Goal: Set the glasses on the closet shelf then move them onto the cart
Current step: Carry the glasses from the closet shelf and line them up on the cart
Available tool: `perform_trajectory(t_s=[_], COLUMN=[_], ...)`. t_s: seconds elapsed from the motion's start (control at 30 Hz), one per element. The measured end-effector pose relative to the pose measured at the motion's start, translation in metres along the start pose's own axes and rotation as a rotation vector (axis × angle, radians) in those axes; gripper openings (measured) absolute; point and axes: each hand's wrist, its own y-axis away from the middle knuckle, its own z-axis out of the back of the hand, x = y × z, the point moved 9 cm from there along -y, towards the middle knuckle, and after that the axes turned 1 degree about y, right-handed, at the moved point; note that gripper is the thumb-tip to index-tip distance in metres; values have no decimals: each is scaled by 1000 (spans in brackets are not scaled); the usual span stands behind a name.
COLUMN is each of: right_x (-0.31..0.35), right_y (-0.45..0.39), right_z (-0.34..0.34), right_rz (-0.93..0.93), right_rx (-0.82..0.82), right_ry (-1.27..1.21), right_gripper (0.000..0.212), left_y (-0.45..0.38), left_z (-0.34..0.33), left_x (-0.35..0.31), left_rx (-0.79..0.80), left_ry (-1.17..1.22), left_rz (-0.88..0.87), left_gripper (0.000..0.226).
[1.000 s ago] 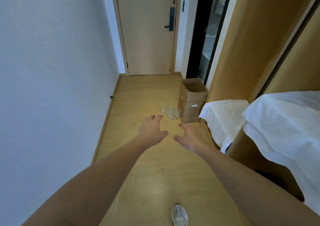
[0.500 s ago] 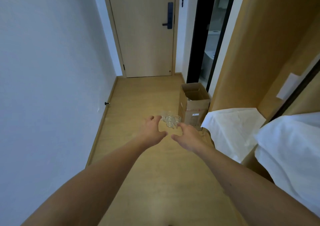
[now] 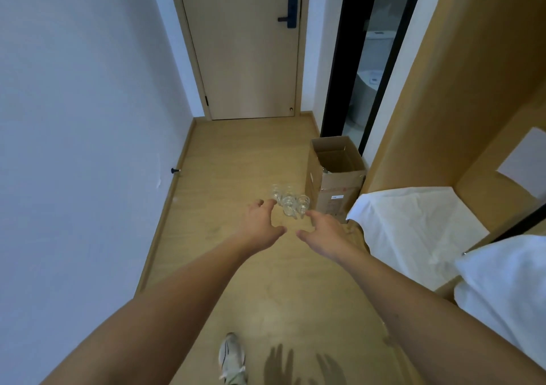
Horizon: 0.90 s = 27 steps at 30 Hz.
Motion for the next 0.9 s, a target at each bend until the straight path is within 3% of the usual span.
perform_trajectory(t_s=[0.6, 0.9], right_x=[73, 73], right_y=[-211, -270], right_z=[10, 1], right_rz=[-165, -252], right_rx=[-30, -26], right_ry=[-29, -53], right_gripper=[63, 59], left_y=[-251, -326], left_z=[54, 44], left_x=[50, 59], left_rx=[65, 177], left_ry=[56, 64], left_rz=[-118, -158], left_gripper=[75, 64])
